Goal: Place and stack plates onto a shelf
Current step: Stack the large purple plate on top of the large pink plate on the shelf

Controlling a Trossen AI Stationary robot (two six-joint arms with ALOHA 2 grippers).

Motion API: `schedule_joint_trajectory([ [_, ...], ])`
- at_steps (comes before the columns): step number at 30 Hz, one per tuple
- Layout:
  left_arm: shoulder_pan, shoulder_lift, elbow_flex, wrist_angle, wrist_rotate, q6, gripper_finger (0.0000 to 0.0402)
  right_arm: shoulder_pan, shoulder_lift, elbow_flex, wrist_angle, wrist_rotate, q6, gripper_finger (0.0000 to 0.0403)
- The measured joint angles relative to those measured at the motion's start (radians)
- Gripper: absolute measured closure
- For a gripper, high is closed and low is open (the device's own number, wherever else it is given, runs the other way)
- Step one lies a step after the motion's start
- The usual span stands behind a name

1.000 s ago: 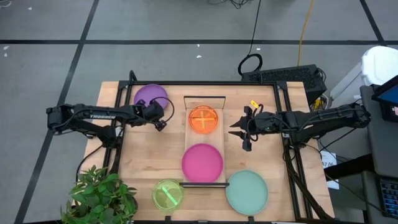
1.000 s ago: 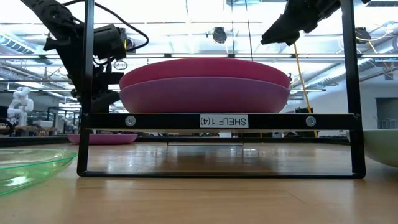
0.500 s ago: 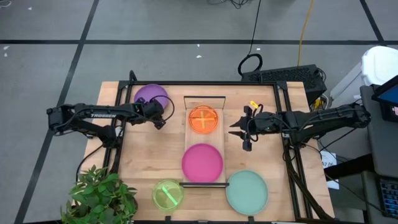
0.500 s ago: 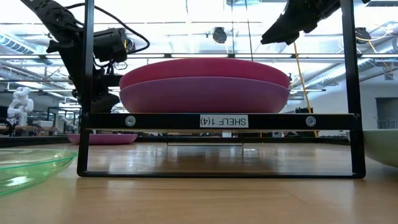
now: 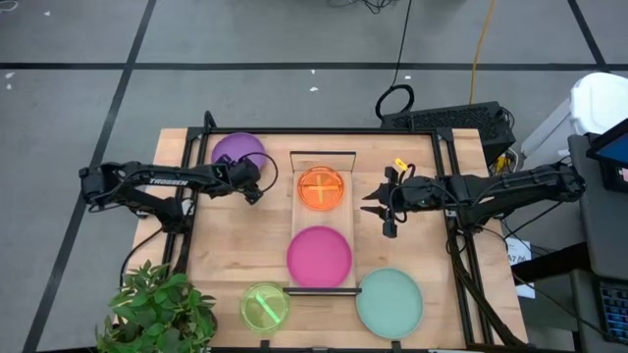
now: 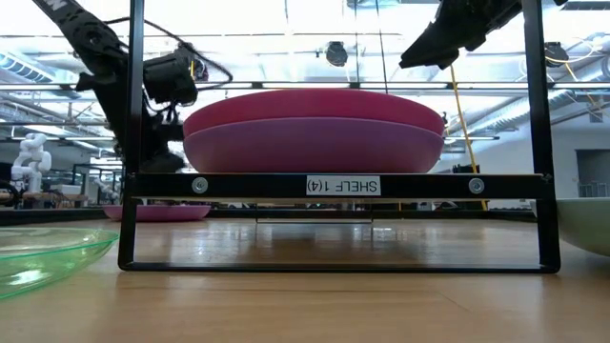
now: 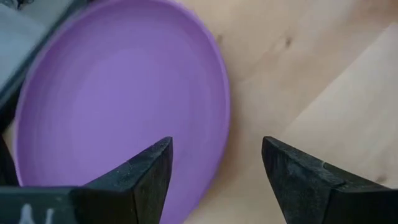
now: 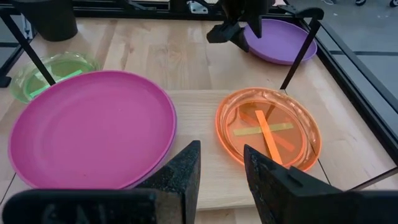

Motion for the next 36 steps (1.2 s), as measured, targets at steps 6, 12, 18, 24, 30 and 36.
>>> schedule_joint_trajectory([
  [6,-0.002,0.041,-0.004,0.028,-0.043,0.032,0.0149,0.000,0.000,0.000,0.000,0.001,0.000,0.0298],
  [12,-0.002,0.072,-0.004,0.025,-0.033,0.055,0.0150,0.000,0.000,0.000,-0.001,0.001,0.000,0.0298],
  [18,-0.002,0.108,-0.004,0.031,0.003,0.079,0.0199,0.000,0.000,0.000,0.000,0.001,0.000,0.0298],
  [24,-0.002,0.115,-0.004,0.032,0.001,0.105,0.0278,0.000,0.000,0.000,0.000,0.001,0.000,0.0298],
  [30,-0.012,0.115,-0.004,0.037,-0.018,0.152,0.0360,0.000,0.000,0.000,-0.001,0.001,-0.008,0.0298],
  [36,-0.035,0.113,0.010,0.045,-0.062,0.177,0.0390,0.000,0.000,0.000,-0.001,0.001,-0.023,0.0298],
])
